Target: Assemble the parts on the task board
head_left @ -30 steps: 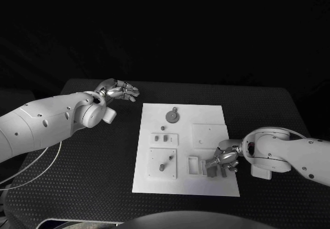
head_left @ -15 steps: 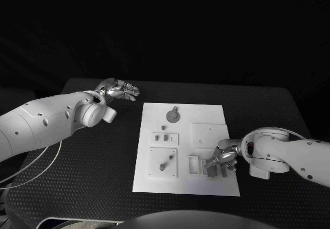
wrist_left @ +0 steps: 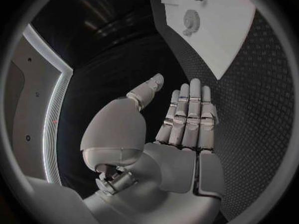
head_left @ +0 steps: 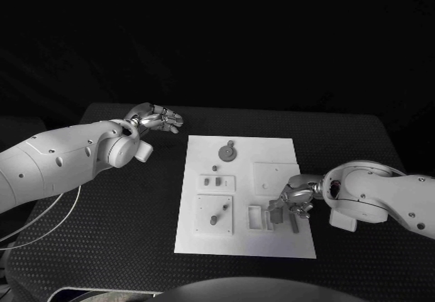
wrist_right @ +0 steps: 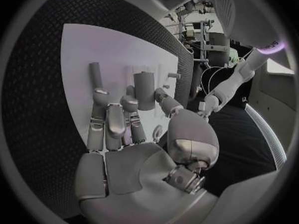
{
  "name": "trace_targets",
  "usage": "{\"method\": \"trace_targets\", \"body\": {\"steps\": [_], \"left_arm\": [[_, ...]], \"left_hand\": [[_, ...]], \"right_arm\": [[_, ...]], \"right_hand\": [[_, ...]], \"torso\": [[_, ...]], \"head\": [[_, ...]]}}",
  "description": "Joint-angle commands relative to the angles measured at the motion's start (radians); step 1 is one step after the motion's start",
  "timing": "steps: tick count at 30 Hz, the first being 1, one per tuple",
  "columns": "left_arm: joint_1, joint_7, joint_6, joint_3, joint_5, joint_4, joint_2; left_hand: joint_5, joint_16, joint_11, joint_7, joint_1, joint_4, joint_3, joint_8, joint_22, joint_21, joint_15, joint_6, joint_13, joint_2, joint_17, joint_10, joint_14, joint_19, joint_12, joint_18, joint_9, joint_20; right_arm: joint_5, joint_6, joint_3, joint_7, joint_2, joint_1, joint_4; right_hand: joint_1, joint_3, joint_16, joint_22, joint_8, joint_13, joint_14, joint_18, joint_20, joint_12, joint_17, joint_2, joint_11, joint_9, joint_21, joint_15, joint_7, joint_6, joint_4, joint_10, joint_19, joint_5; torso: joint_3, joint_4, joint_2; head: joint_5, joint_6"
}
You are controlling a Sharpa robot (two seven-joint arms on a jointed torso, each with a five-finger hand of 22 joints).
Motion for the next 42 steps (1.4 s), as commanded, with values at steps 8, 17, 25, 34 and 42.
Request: {"method": "trace_targets", "body": {"steps": [8,17,25,34,42], "left_arm": [[0.001,0.003,0.009,0.001,0.007,0.005,0.001],[0.001,0.003,0.01,0.001,0.007,0.007,0.003],[0.001,0.002,0.01,0.001,0.008,0.008,0.002],[0.001,0.002,0.01,0.001,0.008,0.008,0.002],[0.001,0.001,0.01,0.001,0.008,0.008,0.0]], "left_hand": [[-0.005,-0.005,0.0,-0.001,-0.009,0.001,-0.007,0.006,-0.001,0.002,0.0,-0.005,-0.001,0.002,0.002,-0.006,0.004,0.004,0.004,-0.015,-0.001,-0.001],[-0.005,-0.006,0.0,-0.001,-0.01,0.001,-0.007,0.007,-0.002,0.002,0.0,-0.005,-0.001,0.002,0.003,-0.006,0.004,0.004,0.005,-0.015,-0.001,-0.001],[-0.005,-0.007,0.0,-0.001,-0.01,0.001,-0.007,0.007,-0.002,0.002,0.0,-0.005,-0.001,0.002,0.004,-0.006,0.004,0.004,0.005,-0.015,-0.001,-0.001],[-0.005,-0.007,0.0,-0.001,-0.01,0.002,-0.008,0.007,-0.002,0.002,0.0,-0.005,-0.001,0.002,0.004,-0.006,0.004,0.004,0.005,-0.015,-0.001,-0.001],[-0.005,-0.008,0.0,-0.001,-0.011,0.003,-0.008,0.007,-0.003,0.003,0.0,-0.005,-0.001,0.002,0.005,-0.006,0.004,0.004,0.005,-0.015,-0.002,-0.001]], "right_arm": [[0.104,-0.005,-0.002,0.0,0.041,0.004,0.0],[0.078,0.016,-0.007,-0.015,0.096,0.004,-0.034],[0.052,0.006,-0.022,-0.016,0.117,0.004,-0.042],[0.038,0.017,-0.031,-0.019,0.125,0.003,-0.052],[0.021,0.017,-0.033,-0.021,0.124,0.002,-0.057]], "right_hand": [[0.0,0.015,0.002,0.014,-0.002,-0.003,0.002,0.007,-0.001,0.003,-0.002,0.017,0.001,-0.002,0.003,-0.003,0.002,0.013,-0.022,0.009,0.005,0.007],[-0.008,0.017,0.001,0.014,-0.004,-0.004,0.001,0.007,-0.001,0.002,-0.003,0.012,0.001,-0.003,0.002,-0.002,0.002,0.014,-0.024,0.009,0.004,0.007],[-0.015,0.018,0.001,0.014,-0.006,-0.005,-0.001,0.007,0.0,0.002,-0.004,0.007,0.001,-0.004,0.002,-0.002,0.002,0.015,-0.023,0.009,0.003,0.007],[-0.019,0.02,0.002,0.014,-0.007,-0.005,0.0,0.007,0.0,0.002,-0.004,0.004,0.001,-0.005,0.002,-0.002,0.002,0.016,-0.023,0.009,0.003,0.007],[-0.024,0.021,0.001,0.014,-0.009,-0.006,-0.002,0.007,0.0,0.002,-0.005,0.0,0.002,-0.006,0.002,-0.002,0.002,0.017,-0.021,0.009,0.003,0.007]], "torso": [[-0.0015,0.0015,0.0],[-0.0009,0.0019,0.001],[0.0005,0.0013,0.0],[0.001,0.0002,0.001],[0.0012,0.0004,0.001]], "head": [[-0.001,-0.001],[0.001,-0.002],[0.004,-0.005],[0.008,-0.01],[0.009,-0.01]]}}
